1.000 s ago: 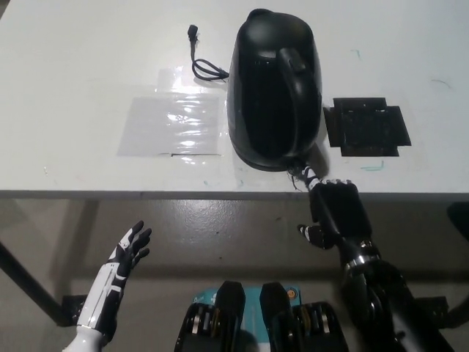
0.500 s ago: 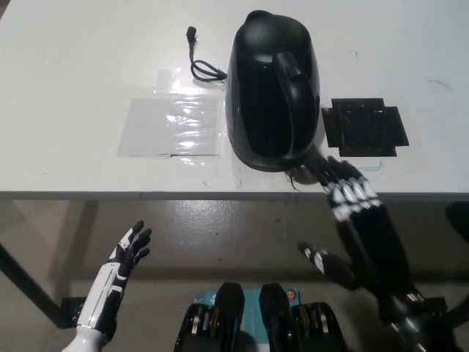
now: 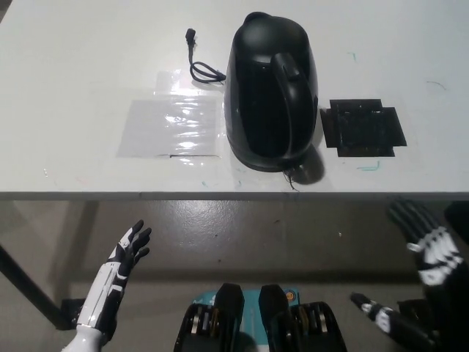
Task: A kettle is kept at the center of the table close to the robot and the robot uses its right index finger to press downwards on the transparent start boiling button
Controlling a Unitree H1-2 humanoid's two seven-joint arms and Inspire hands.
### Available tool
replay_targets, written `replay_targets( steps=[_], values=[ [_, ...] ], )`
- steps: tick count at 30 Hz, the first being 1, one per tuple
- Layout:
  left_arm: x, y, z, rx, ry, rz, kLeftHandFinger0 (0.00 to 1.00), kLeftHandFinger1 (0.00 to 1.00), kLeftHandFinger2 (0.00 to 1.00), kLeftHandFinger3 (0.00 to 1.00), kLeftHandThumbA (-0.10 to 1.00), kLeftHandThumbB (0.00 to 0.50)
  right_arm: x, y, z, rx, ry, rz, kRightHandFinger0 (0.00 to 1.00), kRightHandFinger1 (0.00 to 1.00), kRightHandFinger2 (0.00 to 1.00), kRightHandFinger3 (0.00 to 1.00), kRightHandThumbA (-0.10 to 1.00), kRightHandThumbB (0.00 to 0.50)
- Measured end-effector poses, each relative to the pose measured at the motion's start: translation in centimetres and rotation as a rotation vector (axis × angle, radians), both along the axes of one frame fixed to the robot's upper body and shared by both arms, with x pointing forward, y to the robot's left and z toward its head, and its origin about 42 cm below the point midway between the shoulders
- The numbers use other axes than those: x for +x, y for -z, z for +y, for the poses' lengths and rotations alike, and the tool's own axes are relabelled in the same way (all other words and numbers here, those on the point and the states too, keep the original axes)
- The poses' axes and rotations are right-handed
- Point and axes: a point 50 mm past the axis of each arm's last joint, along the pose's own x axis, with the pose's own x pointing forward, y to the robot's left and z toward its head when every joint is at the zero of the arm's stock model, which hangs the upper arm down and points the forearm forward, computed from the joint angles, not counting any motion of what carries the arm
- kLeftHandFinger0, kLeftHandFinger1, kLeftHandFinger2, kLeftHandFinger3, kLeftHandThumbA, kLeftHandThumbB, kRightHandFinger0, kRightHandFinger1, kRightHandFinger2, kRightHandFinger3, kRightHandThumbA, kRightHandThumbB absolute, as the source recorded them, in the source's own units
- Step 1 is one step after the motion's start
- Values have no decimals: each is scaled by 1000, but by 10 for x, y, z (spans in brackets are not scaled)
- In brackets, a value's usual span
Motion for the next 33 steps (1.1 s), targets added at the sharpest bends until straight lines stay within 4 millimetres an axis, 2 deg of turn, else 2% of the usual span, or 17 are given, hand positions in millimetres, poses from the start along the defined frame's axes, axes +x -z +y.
replay_targets(
  steps=[6,11,13,14,19,21,23,25,28,33],
  values=[
    [-1,1,0,-5,-1,3,1000,1000,1000,1000,979,288,-10,32,-18,113,38,99,1000,1000,1000,1000,1000,261],
    [-3,2,1,-10,-2,9,1000,1000,1000,1000,955,290,-3,55,-27,204,74,172,1000,1000,1000,1000,1000,272],
    [-3,3,1,-11,-2,9,1000,1000,1000,1000,957,290,2,63,-29,232,86,195,1000,1000,1000,1000,1000,286],
    [-4,3,1,-12,-2,9,1000,1000,1000,1000,957,288,6,67,-30,247,90,205,1000,1000,1000,1000,1000,320],
    [-4,3,1,-16,-2,9,1000,1000,1000,1000,965,301,20,92,-32,348,121,296,1000,1000,1000,1000,1000,378],
    [-4,3,1,-16,-2,10,1000,1000,1000,1000,979,291,21,100,-31,382,131,324,1000,1000,1000,1000,1000,378],
    [-5,4,1,-16,-3,14,1000,1000,1000,1000,984,299,20,106,-29,414,138,351,1000,1000,1000,1000,1000,347],
    [-6,5,1,-15,-3,17,1000,1000,1000,1000,985,297,20,110,-27,428,136,368,1000,1000,1000,1000,1000,338],
    [-11,8,1,-15,-3,29,1000,1000,1000,1000,997,328,18,116,-24,445,124,401,1000,1000,1000,1000,1000,353],
    [-20,14,1,-16,-2,53,1000,1000,1000,1000,998,329,14,124,-21,465,99,451,1000,1000,1000,1000,1000,369]
  ],
)
